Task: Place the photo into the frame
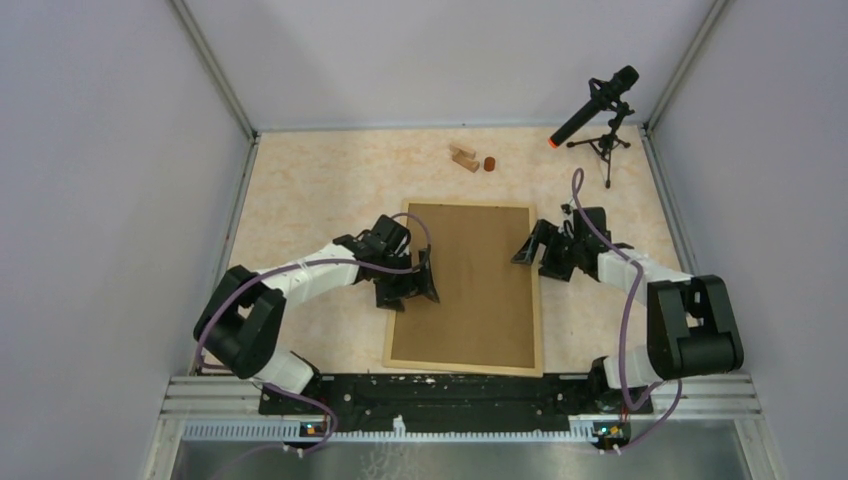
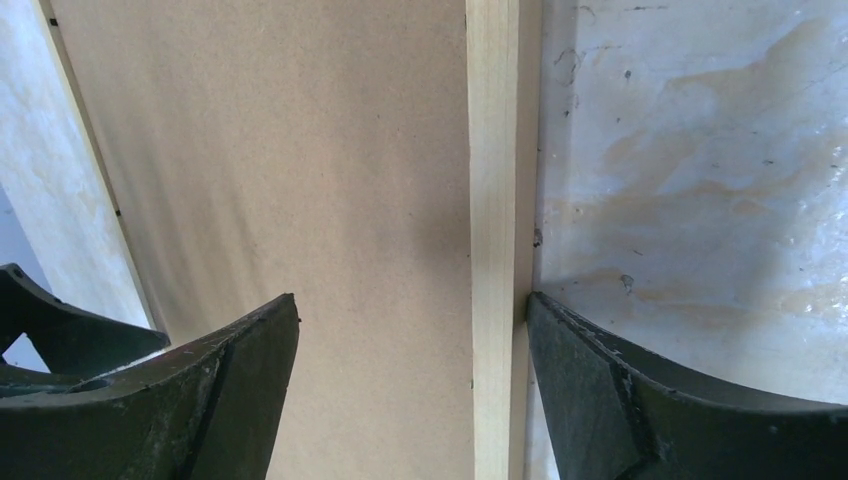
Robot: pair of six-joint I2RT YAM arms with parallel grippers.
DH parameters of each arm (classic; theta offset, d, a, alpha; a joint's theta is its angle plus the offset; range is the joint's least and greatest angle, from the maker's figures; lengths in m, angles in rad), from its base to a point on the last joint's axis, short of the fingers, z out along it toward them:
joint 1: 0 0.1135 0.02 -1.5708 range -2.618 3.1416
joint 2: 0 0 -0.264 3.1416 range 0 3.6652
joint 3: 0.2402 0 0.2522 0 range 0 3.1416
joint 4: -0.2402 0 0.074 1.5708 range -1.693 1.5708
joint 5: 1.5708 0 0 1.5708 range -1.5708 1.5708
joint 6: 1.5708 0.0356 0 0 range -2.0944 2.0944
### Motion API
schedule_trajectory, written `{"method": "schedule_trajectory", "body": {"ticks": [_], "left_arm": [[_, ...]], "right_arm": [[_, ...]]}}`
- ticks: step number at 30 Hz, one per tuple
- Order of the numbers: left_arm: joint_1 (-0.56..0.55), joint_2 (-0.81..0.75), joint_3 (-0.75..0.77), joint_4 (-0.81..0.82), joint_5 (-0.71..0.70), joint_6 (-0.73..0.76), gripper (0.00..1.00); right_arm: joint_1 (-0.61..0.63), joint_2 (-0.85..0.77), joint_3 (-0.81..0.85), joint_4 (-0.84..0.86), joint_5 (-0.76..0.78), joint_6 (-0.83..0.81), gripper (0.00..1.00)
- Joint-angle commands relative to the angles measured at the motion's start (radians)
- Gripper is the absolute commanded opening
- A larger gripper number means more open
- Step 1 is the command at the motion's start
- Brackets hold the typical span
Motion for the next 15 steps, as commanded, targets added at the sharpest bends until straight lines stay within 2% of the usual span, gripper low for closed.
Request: {"method": "schedule_trajectory", "body": {"ticks": [1,5,10,15], "left_arm": [[-0.004,0.047,-0.008,0.056,0.049,-0.006,0.97],[0.0,0.035,0.008,0.043,0.032,0.015,0.96],[0.0,-0.04,0.082,-0.12,-0.144,0.064,0.99],[-0.001,-0.096,0.064,-0.205,-0.126,0.019,0.99]], "right_arm": [[0.029,0.01,-0.068,-0.061,-0.045,0.039,0.83],[0.029,0.013,-0.063,-0.067,-0.04,0.03,0.83],[0.029,0.022,-0.051,-0.073,-0.014,0.018,0.83],[0.029,0.039,-0.037,-0.079,-0.012,0.011,0.83]]}}
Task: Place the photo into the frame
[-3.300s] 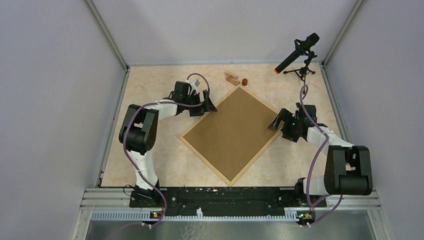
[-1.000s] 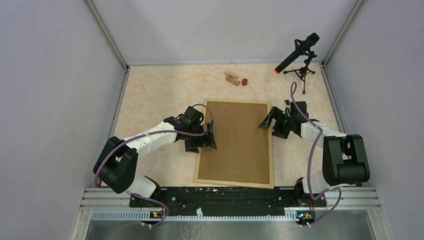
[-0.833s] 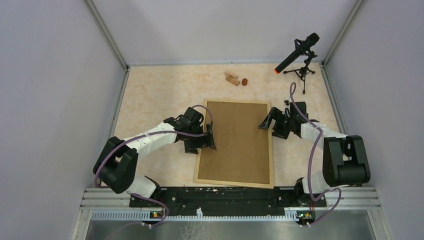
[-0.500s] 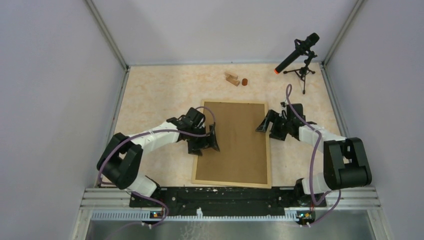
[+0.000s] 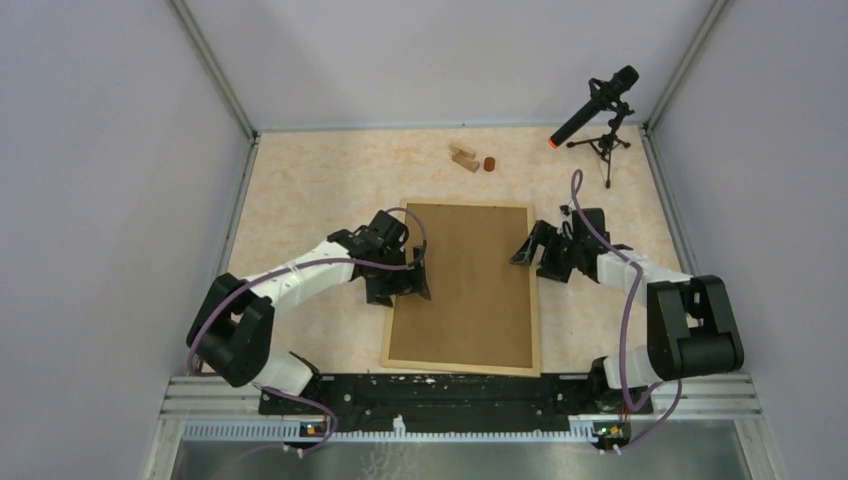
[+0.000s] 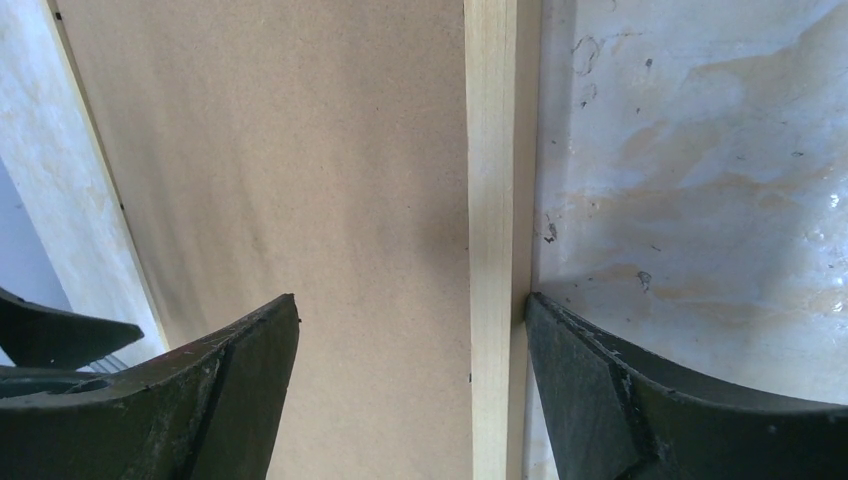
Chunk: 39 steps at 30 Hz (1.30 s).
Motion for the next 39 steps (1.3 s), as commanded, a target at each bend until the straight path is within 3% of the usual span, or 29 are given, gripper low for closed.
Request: {"method": "schedule_trajectory", "body": {"ticks": [1,8,27,39], "left_arm": [[0.0,-0.082,-0.006,-0.111,-0.033,-0.026,0.99],[-0.008,-0.114,-0.063,-0.116,0.01,-0.061,0.99],[-0.075,0.002,-0.097,-0.045,0.029,-0.096,0.99],[-0.069,-0.005,-0.14,0.154,0.22,-0.081,0.98]], "right_arm": [[0.022,0.048,-0.019,-0.106,-0.003,-0.004,0.83],[0.022,0.051,-0.025,-0.102,-0.011,-0.004,0.83],[0.022,0.042,-0.034,-0.11,-0.016,-0.017,0.83],[0.024,0.045,-0.118,0.006,-0.148,0.084,0.8]]}}
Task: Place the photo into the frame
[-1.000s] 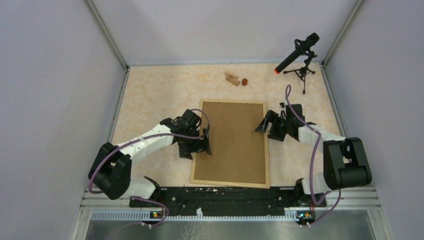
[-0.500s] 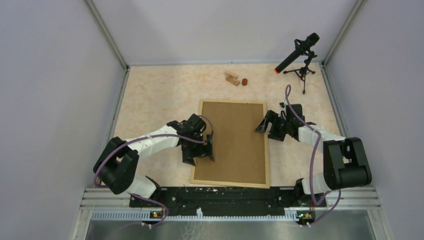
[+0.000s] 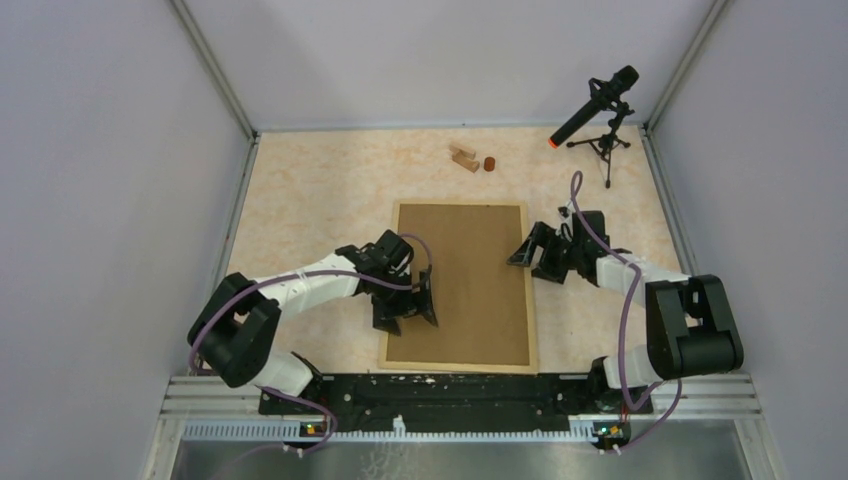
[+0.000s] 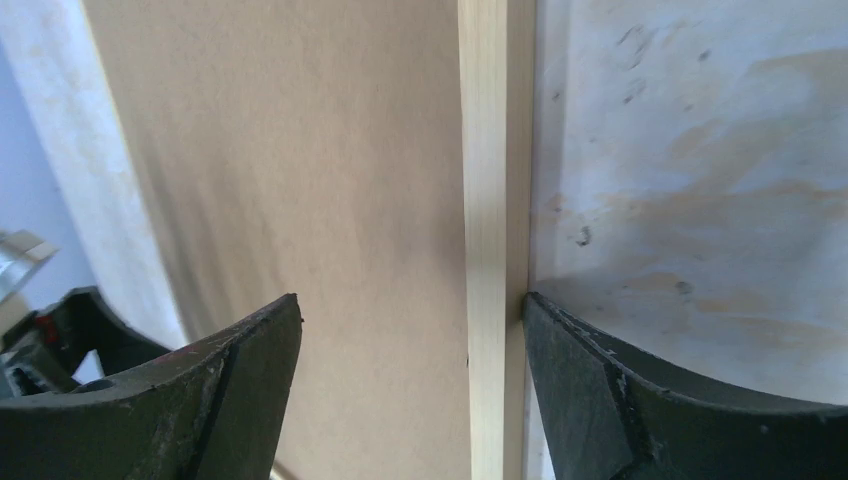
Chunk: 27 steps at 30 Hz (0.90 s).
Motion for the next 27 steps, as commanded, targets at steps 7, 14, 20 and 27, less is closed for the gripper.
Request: {"method": "schedule_trajectory", "body": {"ticks": [7,14,20,27], "left_arm": [[0.019,0.062,0.0,0.199,0.08,0.023,0.98],[0.019,-0.024,0.064,-0.039,-0.171,0.084,0.99],[0.062,-0.082,0.086,-0.188,-0.279,0.05,0.99],[0.068,-0.047,0.075,-0.159,-0.266,0.037,0.99]], "right_arm": [[0.053,0.004,-0.151,0.047,-0.105,0.163,0.79],[0.053,0.019,-0.074,-0.051,-0.011,0.087,0.81],[0.053,0.072,-0.046,-0.06,-0.018,0.062,0.81],[0.052,0.078,-0.044,-0.061,-0.02,0.056,0.81]]}}
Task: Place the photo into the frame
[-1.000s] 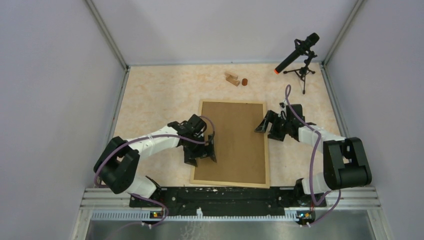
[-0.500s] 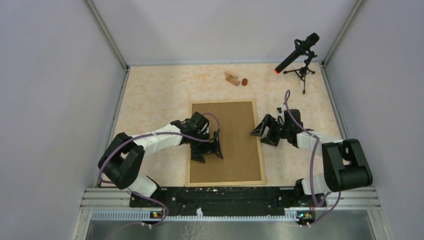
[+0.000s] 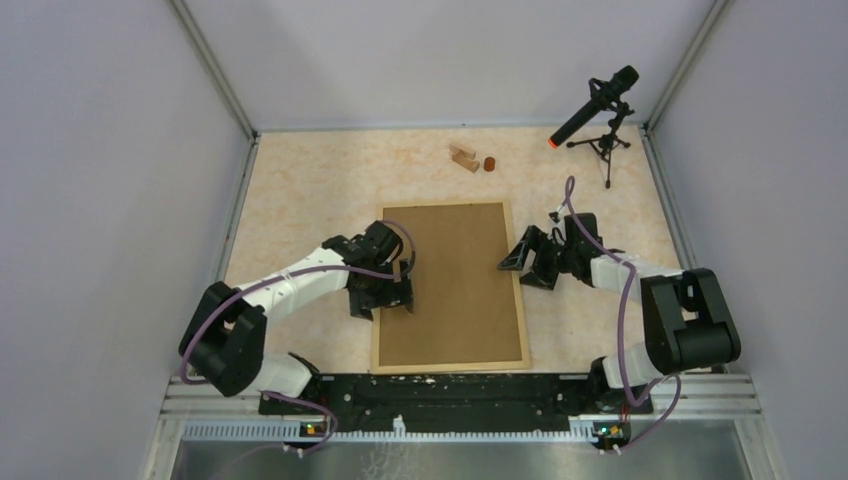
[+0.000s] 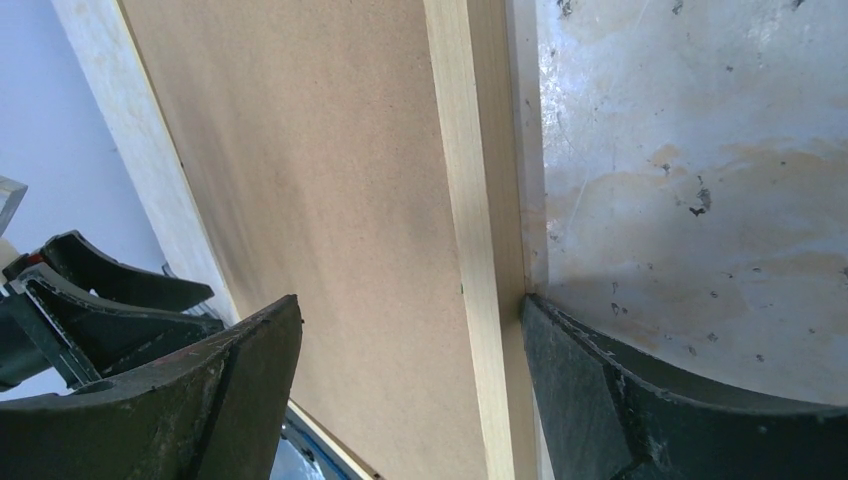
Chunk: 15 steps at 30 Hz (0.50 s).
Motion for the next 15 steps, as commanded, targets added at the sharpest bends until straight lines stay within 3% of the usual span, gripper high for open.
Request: {"method": "schedule_trajectory", "body": {"ticks": [1,5,15], "left_arm": [[0.001,0.017,0.016,0.012,0.0,-0.01,0.99],[0.001,0.044,-0.006,0.08,0.076,-0.017,0.98],[0.003,0.099,-0.039,0.128,0.107,-0.021,0.98]], "right_arm": [[0.013,0.045,-0.024,-0.099,0.082,-0.052,0.81],[0.013,0.042,-0.025,-0.099,0.085,-0.052,0.81],[0.013,0.046,-0.022,-0.096,0.071,-0.051,0.81]]}}
